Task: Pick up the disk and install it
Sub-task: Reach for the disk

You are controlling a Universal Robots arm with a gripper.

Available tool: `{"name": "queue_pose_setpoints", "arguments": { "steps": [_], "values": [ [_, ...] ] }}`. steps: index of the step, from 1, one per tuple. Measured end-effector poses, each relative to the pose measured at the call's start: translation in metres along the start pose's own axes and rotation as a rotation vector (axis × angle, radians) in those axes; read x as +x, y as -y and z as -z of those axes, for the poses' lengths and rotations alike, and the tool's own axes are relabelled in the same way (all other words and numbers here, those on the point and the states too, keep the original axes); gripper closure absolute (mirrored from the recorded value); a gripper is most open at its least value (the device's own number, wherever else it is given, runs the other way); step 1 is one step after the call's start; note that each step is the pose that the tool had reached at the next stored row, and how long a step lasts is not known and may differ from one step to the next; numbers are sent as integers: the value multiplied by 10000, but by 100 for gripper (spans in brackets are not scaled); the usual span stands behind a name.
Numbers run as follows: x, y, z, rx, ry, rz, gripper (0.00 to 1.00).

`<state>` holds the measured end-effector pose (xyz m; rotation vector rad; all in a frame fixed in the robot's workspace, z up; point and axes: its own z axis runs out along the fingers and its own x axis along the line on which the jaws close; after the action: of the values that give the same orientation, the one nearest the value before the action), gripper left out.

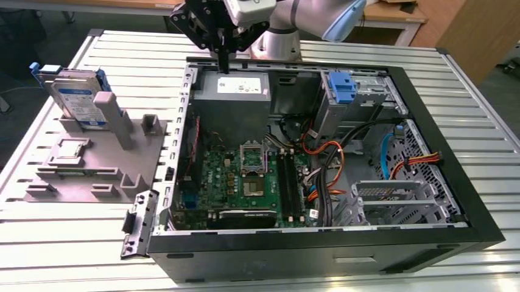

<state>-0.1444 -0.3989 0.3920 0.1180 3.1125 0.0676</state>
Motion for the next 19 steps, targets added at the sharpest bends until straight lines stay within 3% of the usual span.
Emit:
{"name": "queue_pose_setpoints", "arguments": {
  "steps": [19],
  "values": [
    [60, 5, -3, 0, 0, 0, 90]
  ]
}}
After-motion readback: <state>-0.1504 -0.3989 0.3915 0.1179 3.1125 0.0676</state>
